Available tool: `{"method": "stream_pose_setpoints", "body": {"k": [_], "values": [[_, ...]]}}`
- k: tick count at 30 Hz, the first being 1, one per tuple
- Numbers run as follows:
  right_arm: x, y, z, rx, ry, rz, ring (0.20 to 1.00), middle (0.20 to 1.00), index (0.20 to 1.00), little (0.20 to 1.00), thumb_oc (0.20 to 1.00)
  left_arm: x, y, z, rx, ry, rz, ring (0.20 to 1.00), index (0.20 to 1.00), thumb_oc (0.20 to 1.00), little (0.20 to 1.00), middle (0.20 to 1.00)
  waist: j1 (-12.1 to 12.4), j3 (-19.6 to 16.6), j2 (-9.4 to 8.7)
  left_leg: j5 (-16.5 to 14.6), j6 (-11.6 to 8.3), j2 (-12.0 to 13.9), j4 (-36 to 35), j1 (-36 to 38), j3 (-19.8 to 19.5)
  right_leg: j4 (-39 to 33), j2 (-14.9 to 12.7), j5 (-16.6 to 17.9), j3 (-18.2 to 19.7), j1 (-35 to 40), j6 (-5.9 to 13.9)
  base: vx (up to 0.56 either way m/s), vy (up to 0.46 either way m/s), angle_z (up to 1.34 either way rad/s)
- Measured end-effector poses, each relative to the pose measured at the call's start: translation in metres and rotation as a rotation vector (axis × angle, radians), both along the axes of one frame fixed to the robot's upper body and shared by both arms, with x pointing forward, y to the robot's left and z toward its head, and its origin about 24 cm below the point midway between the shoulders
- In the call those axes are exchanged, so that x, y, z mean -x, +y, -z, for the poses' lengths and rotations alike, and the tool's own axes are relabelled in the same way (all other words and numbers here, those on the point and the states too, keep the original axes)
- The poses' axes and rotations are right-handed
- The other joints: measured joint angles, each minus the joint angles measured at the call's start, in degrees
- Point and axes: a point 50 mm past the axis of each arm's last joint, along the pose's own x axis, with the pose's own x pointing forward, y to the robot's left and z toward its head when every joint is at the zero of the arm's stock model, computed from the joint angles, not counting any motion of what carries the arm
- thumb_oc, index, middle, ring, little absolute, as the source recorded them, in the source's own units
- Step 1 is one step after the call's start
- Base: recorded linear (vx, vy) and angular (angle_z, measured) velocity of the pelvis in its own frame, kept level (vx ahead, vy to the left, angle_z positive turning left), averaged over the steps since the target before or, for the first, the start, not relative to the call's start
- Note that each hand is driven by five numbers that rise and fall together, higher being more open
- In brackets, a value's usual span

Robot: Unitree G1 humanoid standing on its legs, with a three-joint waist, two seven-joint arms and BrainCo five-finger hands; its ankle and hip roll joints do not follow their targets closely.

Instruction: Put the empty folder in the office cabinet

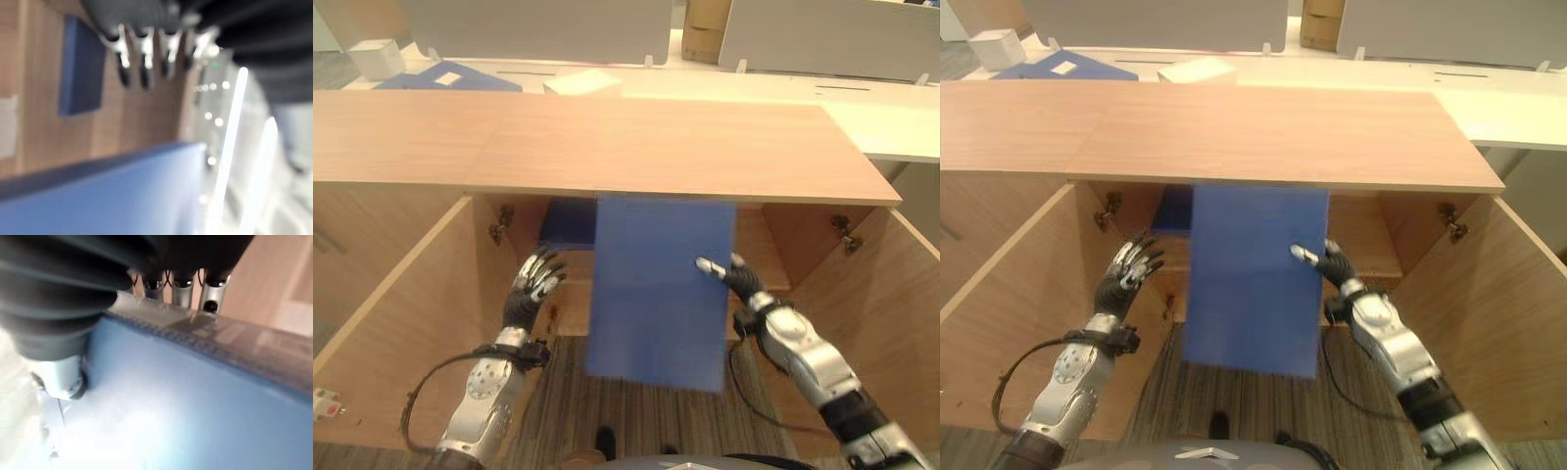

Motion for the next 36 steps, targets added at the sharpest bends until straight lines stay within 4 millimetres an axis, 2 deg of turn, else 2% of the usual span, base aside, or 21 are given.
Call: {"method": "stream_pose_setpoints", "body": {"k": [2, 6, 8, 9, 14, 15, 16, 17, 19, 21, 23, 25, 27, 29, 30, 31, 32, 34, 36], "values": [[0.012, -0.008, 0.015, 0.036, 0.049, -0.004, 0.2, 0.2, 0.2, 0.2, 0.2, 0.006, 0.006, 0.013, -0.01, 0.06, -0.028, 1.0, 1.0, 1.0, 1.0, 1.0, -0.19, 0.4, 0.13, -0.03, -0.05, 0.0, 0.0, -0.03, -0.06, -0.03, 0.0, -0.02, -0.07, -0.02, 0.04, 0.0, 0.0, 0.0], [0.023, -0.011, 0.024, 0.065, 0.032, -0.052, 0.2, 0.2, 0.2, 0.2, 0.2, 0.024, 0.013, 0.043, -0.006, 0.199, -0.084, 1.0, 1.0, 1.0, 1.0, 1.0, -1.19, 1.11, 0.24, -0.03, -0.18, 0.02, -0.01, -0.28, -0.26, -0.13, 0.05, -0.18, -0.29, -0.25, 0.28, -0.02, 0.006, 0.01], [0.023, -0.011, 0.025, 0.069, 0.034, -0.059, 0.2, 0.2, 0.2, 0.2, 0.2, 0.027, 0.013, 0.048, -0.003, 0.223, -0.095, 1.0, 1.0, 1.0, 1.0, 1.0, -1.26, 1.12, 0.22, -0.03, -0.18, 0.02, -0.01, -0.35, -0.26, -0.14, 0.04, -0.18, -0.28, -0.3, 0.28, -0.01, 0.017, 0.01], [0.027, -0.013, 0.029, 0.106, 0.035, -0.077, 0.2, 0.2, 0.2, 0.2, 0.2, 0.039, 0.016, 0.059, -0.012, 0.285, -0.125, 1.0, 1.0, 1.0, 1.0, 1.0, -1.15, 1.3, -0.01, 0.02, -0.15, 0.02, -0.01, -0.54, -0.37, -0.12, 0.05, -0.18, -0.4, -0.51, 0.28, -0.03, 0.031, 0.03], [0.041, -0.022, 0.057, 0.174, 0.134, -0.042, 0.2, 0.2, 0.2, 0.2, 0.2, 0.06, 0.032, 0.087, -0.032, 0.451, -0.236, 1.0, 1.0, 1.0, 1.0, 1.0, -0.42, 1.48, -0.32, 0.03, -0.15, -0.06, 0.0, -0.99, -0.87, -0.11, -0.02, -0.19, -0.99, -0.71, 0.27, -0.04, 0.022, 0.07], [0.042, -0.026, 0.064, 0.19, 0.163, -0.001, 0.2, 0.2, 0.2, 0.2, 0.2, 0.075, 0.036, 0.104, -0.056, 0.558, -0.253, 1.0, 1.0, 1.0, 1.0, 1.0, -0.3, 1.62, -0.37, 0.21, -0.15, -0.09, 0.0, -1.27, -1.04, 0.01, -0.02, 0.0, -1.19, -0.88, 0.05, -0.02, 0.015, 0.04], [0.042, -0.026, 0.064, 0.19, 0.163, -0.001, 0.2, 0.2, 0.2, 0.2, 0.2, 0.075, 0.036, 0.104, -0.056, 0.558, -0.253, 1.0, 1.0, 1.0, 1.0, 1.0, -0.3, 1.62, -0.37, 0.21, -0.15, -0.09, 0.0, -1.27, -1.04, 0.01, -0.02, 0.0, -1.19, -0.88, 0.05, -0.02, 0.03, 0.04], [0.042, -0.029, 0.069, 0.201, 0.184, 0.021, 0.2, 0.2, 0.2, 0.2, 0.2, 0.092, 0.039, 0.117, -0.082, 0.646, -0.252, 1.0, 1.0, 1.0, 1.0, 1.0, -0.15, 1.7, -0.6, 0.21, -0.15, -0.09, 0.0, -1.22, -1.07, -0.02, -0.03, 0.01, -1.23, -0.82, 0.04, -0.01, 0.078, 0.01], [0.042, -0.032, 0.075, 0.205, 0.206, 0.057, 0.2, 0.2, 0.2, 0.2, 0.2, 0.11, 0.041, 0.13, -0.108, 0.743, -0.231, 1.0, 1.0, 1.0, 1.0, 1.0, 0.33, 2.29, -0.96, 0.2, -0.14, -0.09, -0.01, -1.19, -1.11, -0.04, -0.02, -0.01, -1.27, -0.91, 0.06, 0.0, 0.136, 0.0], [0.038, -0.038, 0.086, 0.226, 0.242, 0.109, 0.2, 0.2, 0.2, 0.2, 0.2, 0.152, 0.038, 0.165, -0.103, 1.027, -0.204, 1.0, 1.0, 1.0, 1.0, 1.0, 0.29, 2.7, -0.92, -0.18, 0.38, -0.28, 0.0, -0.94, -0.73, -0.01, -0.26, -0.19, -1.11, -0.98, 0.32, 0.01, 0.146, -0.05], [0.037, -0.04, 0.087, 0.234, 0.244, 0.124, 0.2, 0.2, 0.2, 0.2, 0.2, 0.184, 0.035, 0.179, -0.103, 1.214, -0.171, 1.0, 1.0, 1.0, 1.0, 1.0, 0.04, 3.01, -1.16, -0.23, 0.45, -0.39, 0.0, -1.04, -0.63, -0.02, -0.43, -0.22, -0.94, -1.17, 0.38, 0.0, 0.104, -0.04], [0.037, -0.041, 0.087, 0.235, 0.244, 0.132, 0.2, 0.2, 0.2, 0.2, 0.2, 0.196, 0.034, 0.181, -0.091, 1.258, -0.157, 1.0, 1.0, 1.0, 1.0, 1.0, 0.14, 3.37, -1.59, -0.28, 0.53, -0.61, 0.01, -1.02, -0.38, 0.04, -0.64, -0.18, -0.94, -1.23, 0.45, -0.01, 0.103, 0.0], [0.035, -0.042, 0.088, 0.239, 0.25, 0.144, 0.2, 0.2, 0.2, 0.2, 0.2, 0.196, 0.033, 0.182, -0.079, 1.266, -0.139, 1.0, 1.0, 1.0, 1.0, 1.0, 0.31, 3.51, -1.4, -0.46, 0.83, -0.73, 0.01, -0.99, 0.03, 1.08, -0.86, -0.04, -0.88, -1.79, 0.74, -0.04, 0.11, -0.07], [0.031, -0.041, 0.085, 0.238, 0.237, 0.142, 0.2, 0.2, 0.2, 0.2, 0.2, 0.186, 0.033, 0.181, -0.082, 1.235, -0.13, 1.0, 1.0, 1.0, 1.0, 1.0, 0.36, 4.24, -0.74, -0.51, 1.29, -0.33, 0.0, -0.95, 1.37, 4.27, -0.77, -0.37, -1.23, -3.68, 1.25, 0.0, 0.068, -0.29], [0.026, -0.041, 0.082, 0.238, 0.226, 0.141, 0.2, 0.2, 0.2, 0.2, 0.2, 0.171, 0.034, 0.179, -0.092, 1.188, -0.125, 1.0, 1.0, 1.0, 1.0, 1.0, 0.31, 4.99, -0.42, -0.51, 1.47, -0.05, -0.01, -0.95, 2.12, 6.14, -0.73, -0.42, -1.94, -4.69, 1.48, 0.06, 0.033, -0.3], [0.025, -0.041, 0.082, 0.237, 0.223, 0.144, 0.2, 0.2, 0.2, 0.2, 0.2, 0.164, 0.034, 0.178, -0.095, 1.166, -0.124, 1.0, 1.0, 1.0, 1.0, 1.0, 0.28, 5.35, -0.27, -0.61, 1.63, -0.04, -0.01, -0.92, 2.07, 6.69, -0.83, -0.67, -2.22, -5.05, 1.78, 0.12, 0.005, -0.25], [0.024, -0.042, 0.081, 0.224, 0.221, 0.159, 0.2, 0.2, 0.2, 0.2, 0.2, 0.15, 0.035, 0.176, -0.102, 1.123, -0.121, 1.0, 1.0, 1.0, 1.0, 1.0, 0.16, 5.9, -0.11, -0.46, 1.98, -0.08, -0.01, -0.93, 1.95, 6.89, -1.15, -1.24, -3.3, -5.81, 2.68, 0.13, -0.014, -0.12], [0.024, -0.042, 0.081, 0.212, 0.225, 0.175, 0.2, 0.2, 0.2, 0.2, 0.2, 0.135, 0.035, 0.173, -0.106, 1.076, -0.115, 1.0, 1.0, 1.0, 1.0, 1.0, 0.14, 6.1, -0.17, -0.46, 2.05, -0.05, 0.01, -1.34, 1.86, 5.01, -1.65, -1.18, -3.63, -6.27, 3.08, 0.17, -0.024, -0.11], [0.024, -0.044, 0.083, 0.215, 0.228, 0.188, 0.2, 0.2, 0.2, 0.2, 0.2, 0.122, 0.034, 0.169, -0.105, 1.035, -0.107, 1.0, 1.0, 1.0, 1.0, 1.0, -0.76, 6.0, -0.59, -0.08, 2.41, -0.16, 0.0, -2.52, 0.91, 0.48, -2.94, -0.09, -2.93, -6.02, 4.75, 0.26, -0.056, 0.1]]}}
